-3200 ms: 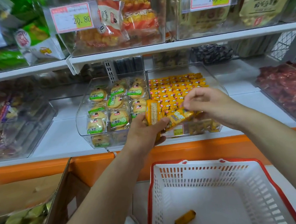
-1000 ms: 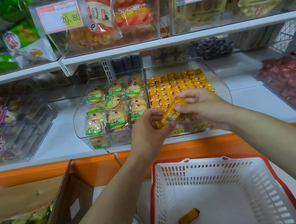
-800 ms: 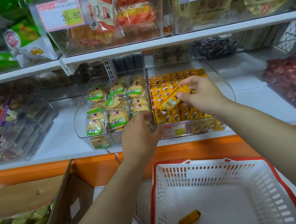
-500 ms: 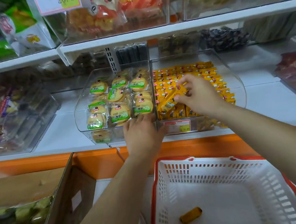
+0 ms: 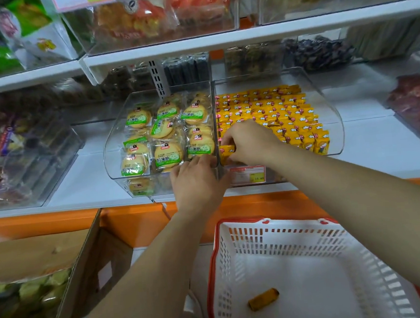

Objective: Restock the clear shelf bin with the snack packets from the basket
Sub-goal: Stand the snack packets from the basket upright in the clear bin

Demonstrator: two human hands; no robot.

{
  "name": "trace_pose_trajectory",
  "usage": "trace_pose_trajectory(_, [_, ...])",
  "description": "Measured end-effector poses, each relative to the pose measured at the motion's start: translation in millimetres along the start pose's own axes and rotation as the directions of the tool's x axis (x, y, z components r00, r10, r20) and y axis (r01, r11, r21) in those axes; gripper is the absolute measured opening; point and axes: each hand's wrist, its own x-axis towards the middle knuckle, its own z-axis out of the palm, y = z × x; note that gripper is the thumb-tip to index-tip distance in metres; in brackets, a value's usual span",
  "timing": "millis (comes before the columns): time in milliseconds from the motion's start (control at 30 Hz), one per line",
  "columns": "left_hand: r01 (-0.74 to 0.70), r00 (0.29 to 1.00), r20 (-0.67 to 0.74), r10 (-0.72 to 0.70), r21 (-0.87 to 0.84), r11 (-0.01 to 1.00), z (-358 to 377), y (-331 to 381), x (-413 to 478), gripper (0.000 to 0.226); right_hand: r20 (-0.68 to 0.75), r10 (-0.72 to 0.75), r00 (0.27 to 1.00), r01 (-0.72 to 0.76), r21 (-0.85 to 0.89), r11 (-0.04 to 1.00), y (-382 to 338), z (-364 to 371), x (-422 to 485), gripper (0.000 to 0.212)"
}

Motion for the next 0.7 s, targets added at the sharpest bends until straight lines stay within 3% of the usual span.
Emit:
trace_pose_trajectory(133, [0.019,0.999,0.047,-0.016,-0.050,0.999,-17.1,8.4,-6.5,0.047,-0.043,0.018,0.999,-0.011,0.152,0.988,2.4,-20.9,-24.2,0.047])
trace_pose_trajectory(200, [-0.008,0.998,-0.059,0.001,-0.119,0.993,-26.9,14.5,-16.0,0.043,-0.158,0.018,0.987,0.015,0.205,0.979,8.2,-26.8,-52.7,0.035])
trace_pose_trajectory(267, [-0.078,0.992,-0.112,0.057,-0.189,0.979,-30.7,18.1,-31.5,0.029,-0.178,0.009,0.984,0.044,0.289,0.956,17.8,-21.9,-89.1,0.022])
trace_pose_trajectory(300, [-0.092,0.996,-0.037,0.085,-0.230,0.969,-28.8,18.7,-41.9,0.022,-0.136,0.012,0.991,0.033,0.324,0.946,24.0,-14.3,-108.0,0.020])
trace_pose_trajectory(367, [-0.068,0.953,0.271,0.137,-0.250,0.966,-15.7,19.0,-66.2,0.020,0.016,0.053,0.998,-0.055,0.343,0.938,40.0,11.4,-143.6,0.019])
trace_pose_trajectory(467, [-0.142,0.750,0.639,0.169,-0.094,0.985,26.5,13.8,-97.8,0.033,0.259,0.133,0.957,-0.226,0.370,0.901,67.8,71.7,-185.7,0.016])
trace_pose_trajectory(567, [-0.197,0.630,0.770,0.097,0.039,0.980,80.6,5.8,-123.1,0.033,0.436,0.216,0.873,-0.392,0.365,0.844,90.8,137.6,-215.8,0.015])
trace_pose_trajectory(700, [-0.068,0.539,0.842,0.018,0.022,0.997,164.0,-2.3,-161.4,0.039,0.608,0.261,0.750,-0.549,0.353,0.757,104.3,217.3,-248.6,0.026])
